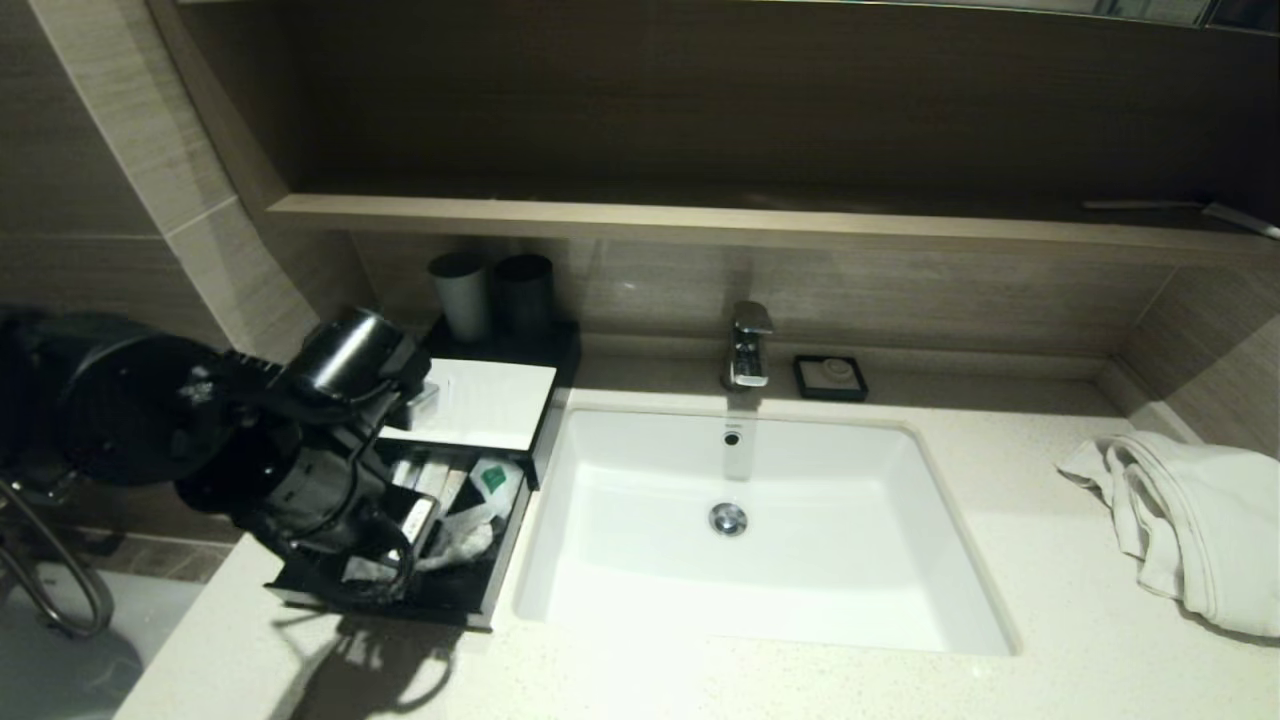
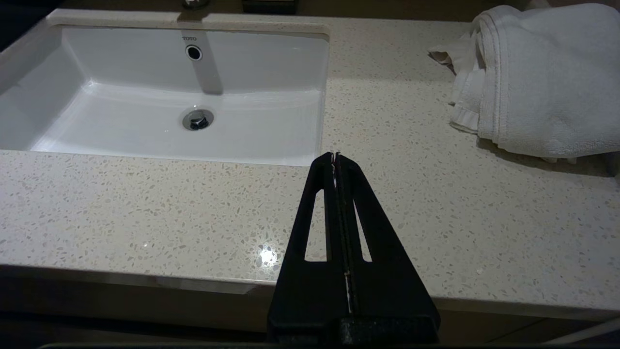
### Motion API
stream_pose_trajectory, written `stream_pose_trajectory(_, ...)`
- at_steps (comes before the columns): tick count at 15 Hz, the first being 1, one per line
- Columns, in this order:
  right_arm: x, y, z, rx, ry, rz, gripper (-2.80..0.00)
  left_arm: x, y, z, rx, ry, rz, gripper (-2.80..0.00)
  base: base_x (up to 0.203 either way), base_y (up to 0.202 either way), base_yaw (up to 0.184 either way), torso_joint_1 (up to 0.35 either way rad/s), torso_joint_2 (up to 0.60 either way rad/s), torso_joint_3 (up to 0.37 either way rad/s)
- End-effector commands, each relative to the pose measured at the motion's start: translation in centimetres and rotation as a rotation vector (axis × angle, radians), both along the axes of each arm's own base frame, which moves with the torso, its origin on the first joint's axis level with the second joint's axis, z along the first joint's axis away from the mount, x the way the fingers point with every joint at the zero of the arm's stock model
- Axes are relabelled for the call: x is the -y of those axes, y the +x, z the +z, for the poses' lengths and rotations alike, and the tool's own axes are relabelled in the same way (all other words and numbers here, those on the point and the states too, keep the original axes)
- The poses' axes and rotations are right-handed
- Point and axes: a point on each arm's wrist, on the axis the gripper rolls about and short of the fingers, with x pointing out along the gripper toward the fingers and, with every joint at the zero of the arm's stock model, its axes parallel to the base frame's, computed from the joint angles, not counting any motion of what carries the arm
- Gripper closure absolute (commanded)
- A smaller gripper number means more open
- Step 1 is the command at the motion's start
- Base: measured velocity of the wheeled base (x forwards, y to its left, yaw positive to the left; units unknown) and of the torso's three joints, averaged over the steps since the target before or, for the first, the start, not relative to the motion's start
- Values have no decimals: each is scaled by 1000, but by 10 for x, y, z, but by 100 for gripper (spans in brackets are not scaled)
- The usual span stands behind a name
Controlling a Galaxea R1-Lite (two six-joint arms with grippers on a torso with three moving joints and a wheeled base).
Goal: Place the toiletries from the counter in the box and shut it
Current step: Place the bathroom toiletry into the drawer, then close the drawer
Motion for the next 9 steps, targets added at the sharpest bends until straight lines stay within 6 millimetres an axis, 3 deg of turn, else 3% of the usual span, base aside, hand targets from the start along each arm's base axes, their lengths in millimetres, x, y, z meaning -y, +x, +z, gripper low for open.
stream_pose_trajectory(1, 0, 0, 0, 0, 0, 1, 0, -13, -27, 10, 33, -25, 17, 0, 0, 0, 0, 0, 0, 0)
stream_pose_trajectory(4, 0, 0, 0, 0, 0, 1, 0, -27, -60, 7, 16, -83, 49, 0, 0, 0, 0, 0, 0, 0)
stream_pose_trajectory(6, 0, 0, 0, 0, 0, 1, 0, -34, -78, -10, -43, -81, 55, 0, 0, 0, 0, 0, 0, 0)
stream_pose_trajectory(9, 0, 0, 0, 0, 0, 1, 0, -38, -89, -31, -111, -114, 96, 0, 0, 0, 0, 0, 0, 0)
